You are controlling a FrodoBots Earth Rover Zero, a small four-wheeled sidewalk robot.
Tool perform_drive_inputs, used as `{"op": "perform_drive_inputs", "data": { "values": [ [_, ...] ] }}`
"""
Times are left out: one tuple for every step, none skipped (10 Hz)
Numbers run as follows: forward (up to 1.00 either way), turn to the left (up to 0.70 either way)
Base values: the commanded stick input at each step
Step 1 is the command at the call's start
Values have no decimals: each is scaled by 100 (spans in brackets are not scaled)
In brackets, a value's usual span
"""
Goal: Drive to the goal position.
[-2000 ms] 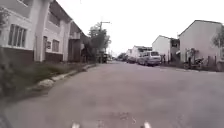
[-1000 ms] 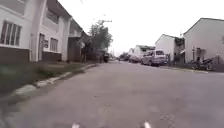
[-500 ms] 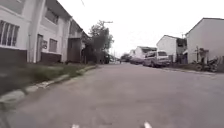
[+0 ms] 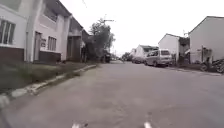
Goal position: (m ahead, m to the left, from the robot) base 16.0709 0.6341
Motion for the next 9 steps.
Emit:
{"op": "perform_drive_inputs", "data": {
  "values": [
    [70, -35],
    [70, -35],
    [70, 0],
    [70, 0],
    [70, 0],
    [70, 0],
    [70, 0],
    [70, 0],
    [70, 0]
  ]
}}
